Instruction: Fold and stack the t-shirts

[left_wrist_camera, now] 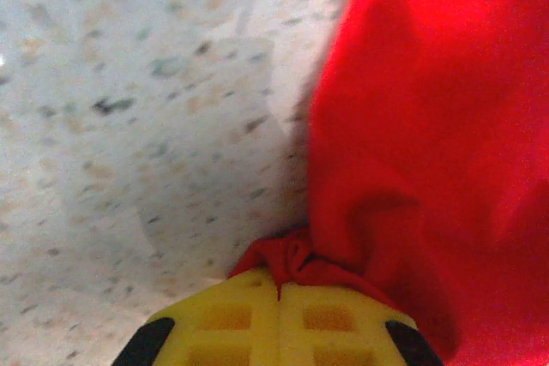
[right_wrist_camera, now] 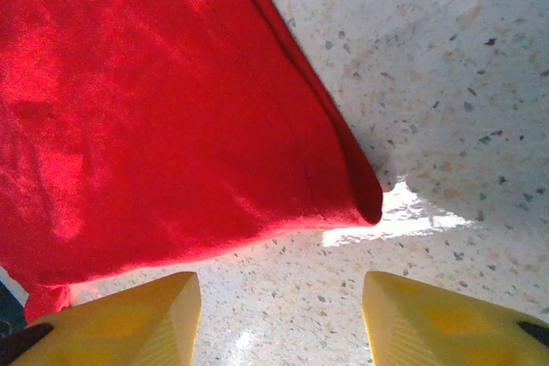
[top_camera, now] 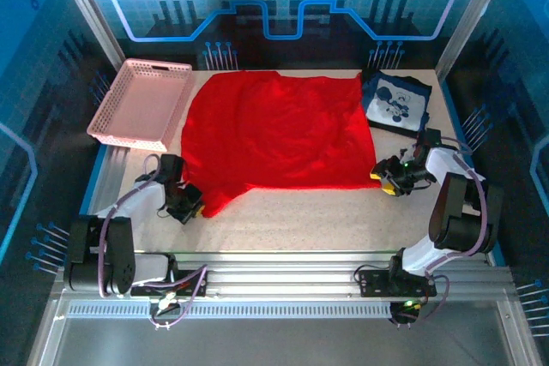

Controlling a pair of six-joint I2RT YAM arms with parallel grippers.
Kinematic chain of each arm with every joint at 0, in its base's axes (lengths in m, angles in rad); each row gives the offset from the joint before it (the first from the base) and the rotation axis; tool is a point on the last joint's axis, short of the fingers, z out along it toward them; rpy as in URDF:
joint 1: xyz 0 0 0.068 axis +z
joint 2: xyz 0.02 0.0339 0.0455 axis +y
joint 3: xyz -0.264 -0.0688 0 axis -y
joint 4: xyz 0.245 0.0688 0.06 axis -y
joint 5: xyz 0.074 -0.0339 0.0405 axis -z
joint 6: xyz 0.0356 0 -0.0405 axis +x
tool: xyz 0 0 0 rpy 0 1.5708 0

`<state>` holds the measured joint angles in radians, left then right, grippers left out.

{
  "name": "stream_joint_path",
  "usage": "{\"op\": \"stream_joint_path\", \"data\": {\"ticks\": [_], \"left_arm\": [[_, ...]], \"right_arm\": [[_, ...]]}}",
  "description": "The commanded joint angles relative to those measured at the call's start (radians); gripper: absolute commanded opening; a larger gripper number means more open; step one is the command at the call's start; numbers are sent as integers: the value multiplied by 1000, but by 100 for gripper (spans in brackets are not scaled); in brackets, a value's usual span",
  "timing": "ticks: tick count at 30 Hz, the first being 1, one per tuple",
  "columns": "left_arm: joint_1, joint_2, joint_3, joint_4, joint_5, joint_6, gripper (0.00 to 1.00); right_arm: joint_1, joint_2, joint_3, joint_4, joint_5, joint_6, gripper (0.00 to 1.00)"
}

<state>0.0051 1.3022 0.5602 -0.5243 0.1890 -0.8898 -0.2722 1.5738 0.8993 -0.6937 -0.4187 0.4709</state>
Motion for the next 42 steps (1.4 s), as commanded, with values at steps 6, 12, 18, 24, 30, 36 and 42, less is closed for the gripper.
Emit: {"op": "stream_joint_path", "data": {"ticks": [6, 12, 18, 24, 30, 36, 42], "left_arm": [[-8, -11, -5, -13, 0, 14, 0], [-7, -41, -13, -37, -15, 17, 0], [-1, -104, -5, -92, -28, 20, 0], [13, -251, 19, -225, -45, 24, 0], [33, -393, 36, -357, -60, 16, 0], [36, -518, 85, -489, -85, -9, 0], [38, -623, 124, -616, -89, -48, 0]], "right_arm": [[28, 80, 36, 36, 25, 34, 51], [49, 172, 90, 49, 47, 77, 44], [62, 201, 119, 40, 131, 127, 9], [62, 85, 105, -53, 193, 87, 0], [63, -58, 49, -145, 219, 65, 0], [62, -186, -14, -223, 235, 72, 0], [62, -327, -101, -316, 252, 91, 0]]}}
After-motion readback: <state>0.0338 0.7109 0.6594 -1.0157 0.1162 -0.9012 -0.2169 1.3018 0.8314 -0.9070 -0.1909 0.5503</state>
